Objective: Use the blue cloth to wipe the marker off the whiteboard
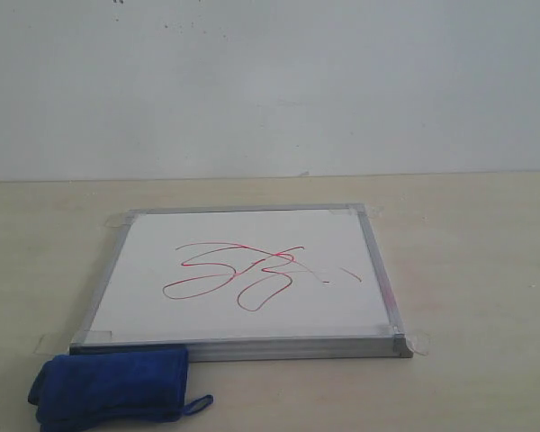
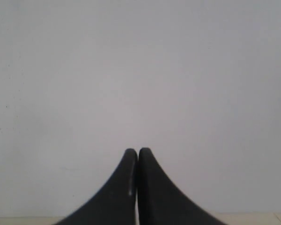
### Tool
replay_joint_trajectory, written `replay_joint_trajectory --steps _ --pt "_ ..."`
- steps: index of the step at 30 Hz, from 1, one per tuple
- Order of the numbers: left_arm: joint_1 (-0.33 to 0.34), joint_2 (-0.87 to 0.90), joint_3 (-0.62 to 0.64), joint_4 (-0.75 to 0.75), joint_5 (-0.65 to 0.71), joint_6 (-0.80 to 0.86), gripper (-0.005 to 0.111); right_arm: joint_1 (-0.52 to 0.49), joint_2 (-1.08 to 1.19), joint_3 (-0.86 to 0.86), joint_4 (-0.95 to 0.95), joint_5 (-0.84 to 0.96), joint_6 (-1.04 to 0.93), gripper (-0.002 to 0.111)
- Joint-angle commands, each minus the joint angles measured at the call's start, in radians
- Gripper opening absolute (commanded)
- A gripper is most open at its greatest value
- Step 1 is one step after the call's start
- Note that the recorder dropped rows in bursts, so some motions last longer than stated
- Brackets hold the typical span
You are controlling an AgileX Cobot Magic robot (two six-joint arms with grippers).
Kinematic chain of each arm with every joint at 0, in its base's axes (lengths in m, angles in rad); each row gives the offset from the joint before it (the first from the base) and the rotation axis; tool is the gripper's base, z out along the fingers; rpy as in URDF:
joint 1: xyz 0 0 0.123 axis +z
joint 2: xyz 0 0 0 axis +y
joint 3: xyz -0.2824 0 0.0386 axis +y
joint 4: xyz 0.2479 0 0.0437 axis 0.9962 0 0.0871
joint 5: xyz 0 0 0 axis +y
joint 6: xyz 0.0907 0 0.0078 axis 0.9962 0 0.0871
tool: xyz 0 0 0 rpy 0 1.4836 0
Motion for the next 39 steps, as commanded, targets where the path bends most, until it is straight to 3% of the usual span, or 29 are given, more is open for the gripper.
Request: replay_joint_trajectory --steps 1,7,12,24,29,32,39 --pt "0.001 -0.003 0.004 -0.001 -0.003 0.005 0.004 -0.001 0.038 -0.018 0.004 -0.039 0.044 0.0" --pt "0.001 -0.003 0.004 -0.001 -0.003 0.005 0.004 0.01 0.235 -0.118 0.004 0.136 -0.024 0.0" --pt "0.001 -0.003 0.004 -0.001 -0.003 0.005 0.004 0.119 0.421 -0.217 0.102 0.204 -0.263 0.0" --pt "0.001 -0.003 0.004 -0.001 -0.003 0.005 0.004 0.685 0.994 -0.404 0.166 0.218 -0.658 0.0" --pt "0.001 -0.003 0.004 -0.001 -0.003 0.005 0.004 0.838 1.211 -0.544 0.166 0.22 -0.679 0.0" --pt "0.001 -0.003 0.004 -0.001 -0.003 0.005 0.004 0.89 1.324 -0.651 0.166 0.283 -0.688 0.0" --pt "0.001 -0.003 0.004 -0.001 -0.003 0.005 0.004 0.919 1.58 -0.965 0.158 0.675 -0.771 0.0"
